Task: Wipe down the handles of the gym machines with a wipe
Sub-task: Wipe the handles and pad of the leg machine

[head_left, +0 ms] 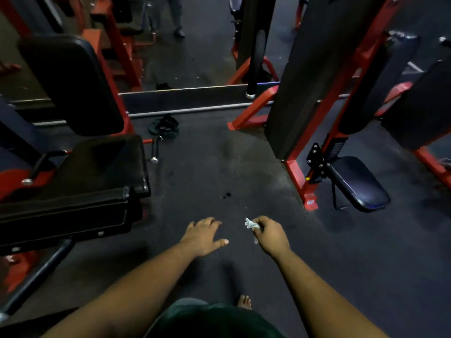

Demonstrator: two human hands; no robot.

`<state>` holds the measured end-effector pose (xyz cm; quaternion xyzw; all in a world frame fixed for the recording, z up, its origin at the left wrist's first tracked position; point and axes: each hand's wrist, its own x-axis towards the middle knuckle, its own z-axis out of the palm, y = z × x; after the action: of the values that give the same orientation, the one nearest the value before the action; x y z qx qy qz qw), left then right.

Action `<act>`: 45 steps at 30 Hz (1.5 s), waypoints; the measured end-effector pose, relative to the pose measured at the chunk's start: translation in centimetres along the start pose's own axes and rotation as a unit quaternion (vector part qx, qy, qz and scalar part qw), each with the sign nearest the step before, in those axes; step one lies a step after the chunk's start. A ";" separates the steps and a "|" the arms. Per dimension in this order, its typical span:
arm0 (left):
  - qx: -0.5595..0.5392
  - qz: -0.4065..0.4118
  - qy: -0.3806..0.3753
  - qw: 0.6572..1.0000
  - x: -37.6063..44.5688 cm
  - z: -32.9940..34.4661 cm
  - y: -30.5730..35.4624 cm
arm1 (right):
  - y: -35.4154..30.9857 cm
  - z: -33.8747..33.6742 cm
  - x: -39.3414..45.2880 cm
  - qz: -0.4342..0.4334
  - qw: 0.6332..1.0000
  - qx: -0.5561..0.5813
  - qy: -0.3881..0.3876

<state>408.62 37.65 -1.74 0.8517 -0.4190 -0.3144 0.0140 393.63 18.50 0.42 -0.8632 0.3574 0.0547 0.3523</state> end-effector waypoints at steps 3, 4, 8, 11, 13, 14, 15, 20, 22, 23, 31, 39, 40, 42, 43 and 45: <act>0.002 -0.018 0.019 1.000 1.4 -1.9 0.7 | -0.3 -1.8 4.2 -0.024 0.999 0.002 -0.024; -0.004 -0.031 0.027 0.999 1.9 -2.7 0.6 | -0.9 -2.2 5.7 -0.036 0.999 -0.001 -0.033; -0.039 -0.088 0.053 0.994 4.3 -5.6 -1.7 | -4.5 -2.0 11.7 -0.080 0.994 -0.003 -0.073; -0.073 -0.129 0.078 0.986 7.0 -7.6 -4.9 | -7.8 -0.9 16.1 -0.108 0.989 -0.005 -0.097; -0.088 -0.153 0.094 0.980 9.1 -9.0 -7.6 | -10.4 0.3 19.3 -0.121 0.986 -0.013 -0.112; -0.096 -0.162 0.100 0.977 10.1 -9.6 -8.9 | -11.6 0.9 20.8 -0.126 0.985 -0.015 -0.119; -0.104 -0.171 0.107 0.974 11.1 -10.1 -10.2 | -12.7 1.4 22.0 -0.130 0.984 -0.018 -0.125; -0.151 -0.218 0.110 0.958 14.8 -12.7 -17.4 | -18.9 4.2 28.4 -0.134 0.976 -0.043 -0.168; -0.170 -0.238 0.106 0.951 16.0 -13.6 -20.4 | -21.1 5.6 31.0 -0.141 0.972 -0.046 -0.183; -0.182 -0.250 0.103 0.945 16.5 -14.0 -21.8 | -22.2 6.4 32.2 -0.144 0.970 -0.045 -0.192; -0.228 -0.315 0.075 0.918 19.3 -13.6 -31.5 | -26.2 12.4 40.8 -0.159 0.956 -0.058 -0.240; -0.229 -0.350 0.049 0.907 23.6 -12.1 -37.8 | -29.1 19.1 50.2 -0.172 0.940 -0.033 -0.294; -0.229 -0.355 0.056 0.905 24.1 -12.0 -38.1 | -29.8 19.4 50.9 -0.180 0.937 -0.028 -0.297; -0.227 -0.360 0.068 0.902 25.6 -12.0 -39.1 | -31.0 20.3 52.6 -0.193 0.936 -0.021 -0.293; -0.226 -0.363 0.075 0.901 26.3 -11.9 -39.6 | -31.4 21.1 53.6 -0.197 0.938 -0.018 -0.286; -0.225 -0.365 0.085 0.900 27.6 -12.1 -40.8 | -32.2 22.6 55.3 -0.200 0.942 -0.013 -0.269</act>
<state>456.44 41.22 -18.24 0.9426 0.0058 -0.3097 0.1246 459.10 17.11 -17.27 -0.8744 0.0682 0.2182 0.4279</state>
